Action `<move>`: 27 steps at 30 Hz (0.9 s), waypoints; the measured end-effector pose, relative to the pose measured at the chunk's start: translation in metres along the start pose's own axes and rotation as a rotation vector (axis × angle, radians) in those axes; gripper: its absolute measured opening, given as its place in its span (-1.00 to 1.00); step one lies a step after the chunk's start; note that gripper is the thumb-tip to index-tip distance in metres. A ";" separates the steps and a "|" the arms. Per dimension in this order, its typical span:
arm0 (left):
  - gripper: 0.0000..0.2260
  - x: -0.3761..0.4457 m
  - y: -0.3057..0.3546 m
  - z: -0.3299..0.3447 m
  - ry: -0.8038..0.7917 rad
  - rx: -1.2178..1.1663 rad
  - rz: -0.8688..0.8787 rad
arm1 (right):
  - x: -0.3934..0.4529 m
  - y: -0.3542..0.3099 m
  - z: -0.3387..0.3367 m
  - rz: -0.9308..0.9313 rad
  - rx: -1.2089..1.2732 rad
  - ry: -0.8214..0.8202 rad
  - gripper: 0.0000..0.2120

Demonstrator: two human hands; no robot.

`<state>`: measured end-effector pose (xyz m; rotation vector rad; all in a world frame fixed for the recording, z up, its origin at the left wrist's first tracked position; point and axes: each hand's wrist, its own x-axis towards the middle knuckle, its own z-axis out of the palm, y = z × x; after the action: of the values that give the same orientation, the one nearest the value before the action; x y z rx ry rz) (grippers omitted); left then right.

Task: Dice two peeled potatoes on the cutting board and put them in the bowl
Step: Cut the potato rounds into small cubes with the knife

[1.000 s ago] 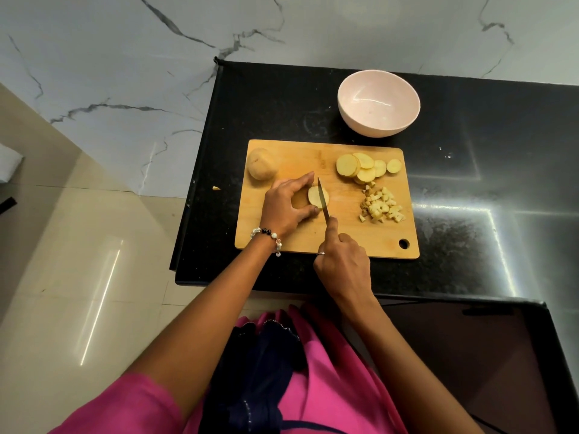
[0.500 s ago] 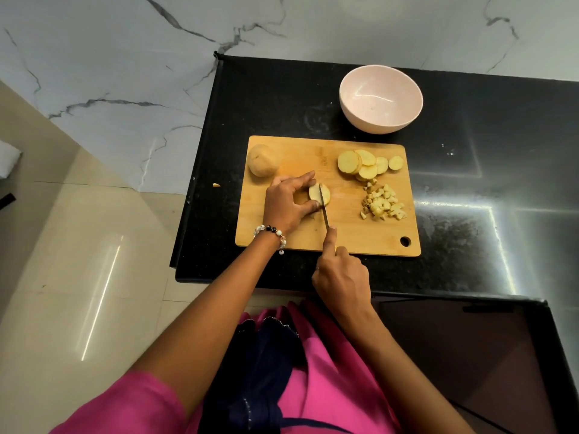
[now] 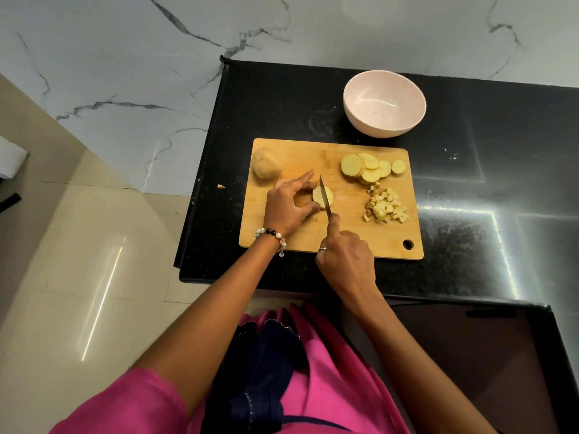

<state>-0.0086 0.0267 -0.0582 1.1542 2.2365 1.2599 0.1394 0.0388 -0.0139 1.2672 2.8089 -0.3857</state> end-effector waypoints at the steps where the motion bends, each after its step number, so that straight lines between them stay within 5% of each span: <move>1: -0.40 0.000 0.000 0.000 0.003 0.001 0.001 | 0.001 -0.002 0.001 -0.002 -0.018 -0.003 -0.43; 14: -0.45 -0.001 0.000 0.003 0.041 0.013 0.014 | -0.035 -0.004 0.007 -0.009 -0.069 -0.098 -0.39; 27: -0.45 -0.001 0.000 0.002 0.029 -0.029 -0.047 | 0.000 -0.011 0.003 -0.006 -0.059 -0.013 -0.44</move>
<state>-0.0071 0.0272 -0.0590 1.0728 2.2446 1.2939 0.1310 0.0313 -0.0141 1.2402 2.7919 -0.3074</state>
